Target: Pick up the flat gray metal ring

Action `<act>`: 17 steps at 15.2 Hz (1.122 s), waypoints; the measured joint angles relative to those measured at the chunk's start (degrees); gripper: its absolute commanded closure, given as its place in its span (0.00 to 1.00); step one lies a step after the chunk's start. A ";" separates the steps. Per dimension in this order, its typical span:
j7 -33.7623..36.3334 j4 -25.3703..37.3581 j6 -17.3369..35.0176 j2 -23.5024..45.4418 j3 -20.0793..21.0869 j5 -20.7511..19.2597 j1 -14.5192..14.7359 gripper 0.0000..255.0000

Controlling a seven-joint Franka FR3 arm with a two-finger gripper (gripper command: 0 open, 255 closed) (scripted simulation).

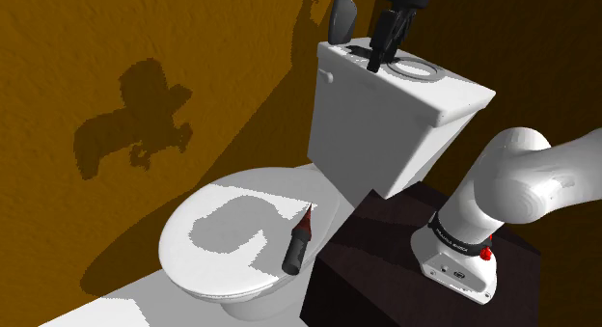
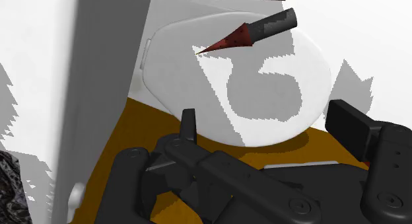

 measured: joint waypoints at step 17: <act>-14.91 3.56 2.80 9.22 -15.39 -13.01 -7.63 0.00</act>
